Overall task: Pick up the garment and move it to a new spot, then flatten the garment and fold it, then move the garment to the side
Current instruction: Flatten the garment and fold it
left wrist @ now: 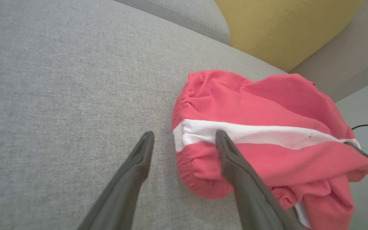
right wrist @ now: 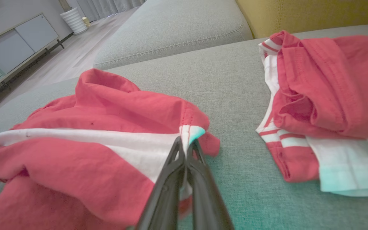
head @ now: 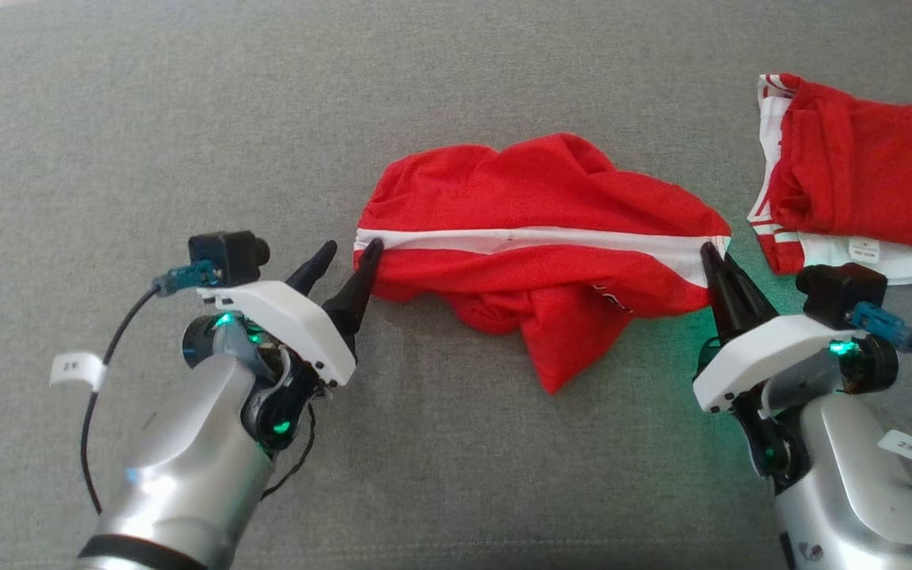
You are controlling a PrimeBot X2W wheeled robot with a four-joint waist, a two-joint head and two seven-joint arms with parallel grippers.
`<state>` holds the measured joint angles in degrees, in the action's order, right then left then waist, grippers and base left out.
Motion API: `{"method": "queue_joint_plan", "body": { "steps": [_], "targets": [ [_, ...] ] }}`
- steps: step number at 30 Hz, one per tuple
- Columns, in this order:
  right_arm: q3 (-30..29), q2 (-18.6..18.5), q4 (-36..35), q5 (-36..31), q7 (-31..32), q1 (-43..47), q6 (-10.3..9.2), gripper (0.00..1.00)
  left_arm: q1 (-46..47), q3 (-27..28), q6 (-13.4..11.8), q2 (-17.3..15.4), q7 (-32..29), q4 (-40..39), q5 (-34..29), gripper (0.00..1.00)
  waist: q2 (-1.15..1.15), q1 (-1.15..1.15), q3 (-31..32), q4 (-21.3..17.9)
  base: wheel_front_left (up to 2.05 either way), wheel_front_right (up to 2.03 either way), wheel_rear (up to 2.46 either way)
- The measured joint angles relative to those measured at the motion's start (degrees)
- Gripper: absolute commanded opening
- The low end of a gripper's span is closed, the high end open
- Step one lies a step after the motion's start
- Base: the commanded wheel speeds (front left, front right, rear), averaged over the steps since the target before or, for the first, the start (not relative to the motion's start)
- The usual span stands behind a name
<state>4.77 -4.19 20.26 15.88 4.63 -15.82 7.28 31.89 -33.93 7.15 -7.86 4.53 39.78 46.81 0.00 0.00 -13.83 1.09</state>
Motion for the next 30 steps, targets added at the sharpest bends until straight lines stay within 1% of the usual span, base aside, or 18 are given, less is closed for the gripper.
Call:
{"method": "queue_joint_plan", "body": {
  "steps": [11, 16, 17, 18, 19, 20, 23, 26, 30],
  "targets": [
    [0.5, 0.0, 0.3, 0.0, -0.1, 0.0, 0.00, 0.00, 1.6, -3.0, 0.0, -1.0, -1.5, 1.6, 3.4, 1.00, 0.00, 0.00, -0.2, -0.8, 0.00, 0.00, 0.00],
    [0.6, 0.1, 0.4, 0.0, -0.1, -0.1, 0.00, 0.00, 3.5, -4.6, 0.0, -1.4, -1.7, 2.2, 3.8, 1.00, 0.00, 0.00, -0.6, -0.9, 0.00, 0.00, 0.00],
    [0.6, 0.1, 0.4, 0.0, -0.1, -0.1, 0.00, 0.00, 4.0, -4.9, 0.0, -1.4, -1.7, 2.3, 3.8, 0.71, 0.00, 0.00, -0.7, -0.9, 0.00, 0.00, 0.00],
    [0.7, 0.1, 0.4, 0.0, -0.1, -0.2, 0.00, 0.00, 4.4, -5.2, 0.0, -1.5, -1.7, 2.3, 4.1, 0.40, 0.00, 0.00, -0.7, -0.9, 0.00, 0.00, 0.00],
    [0.7, 0.1, 0.4, 0.0, -0.1, -0.2, 0.00, 0.00, 4.8, -5.7, 0.0, -1.6, -1.6, 2.3, 4.5, 0.25, 0.00, 0.00, -0.7, -0.9, 0.00, 0.00, 0.00],
    [0.7, 0.1, 0.5, 0.0, -0.1, -0.2, 0.00, 0.00, 5.1, -6.1, 0.0, -1.6, -1.5, 2.3, 4.8, 0.00, 0.00, 0.00, -0.7, -0.9, 0.00, 0.00, 0.00],
    [0.7, 0.1, 0.7, 0.0, -0.2, -0.4, 0.00, 0.00, 5.1, -8.0, 0.0, -2.2, -0.5, 2.0, 4.9, 0.00, 0.00, 0.00, -0.5, -0.7, 0.00, 0.00, 0.00],
    [0.6, 0.1, 0.5, -0.1, -0.6, -0.6, 0.00, 0.00, 5.2, -8.7, 0.0, -2.9, 1.1, 1.2, 4.9, 0.00, 0.00, 0.00, -0.2, -0.5, 0.00, 0.00, 0.00],
    [0.4, -0.8, -1.1, -2.0, -1.2, -1.6, 0.00, 0.00, 5.4, -10.0, 0.0, -3.9, 3.6, -0.6, 4.8, 0.00, 0.00, 0.00, 0.6, -0.3, 0.00, 0.00, 0.00]
  ]
}}
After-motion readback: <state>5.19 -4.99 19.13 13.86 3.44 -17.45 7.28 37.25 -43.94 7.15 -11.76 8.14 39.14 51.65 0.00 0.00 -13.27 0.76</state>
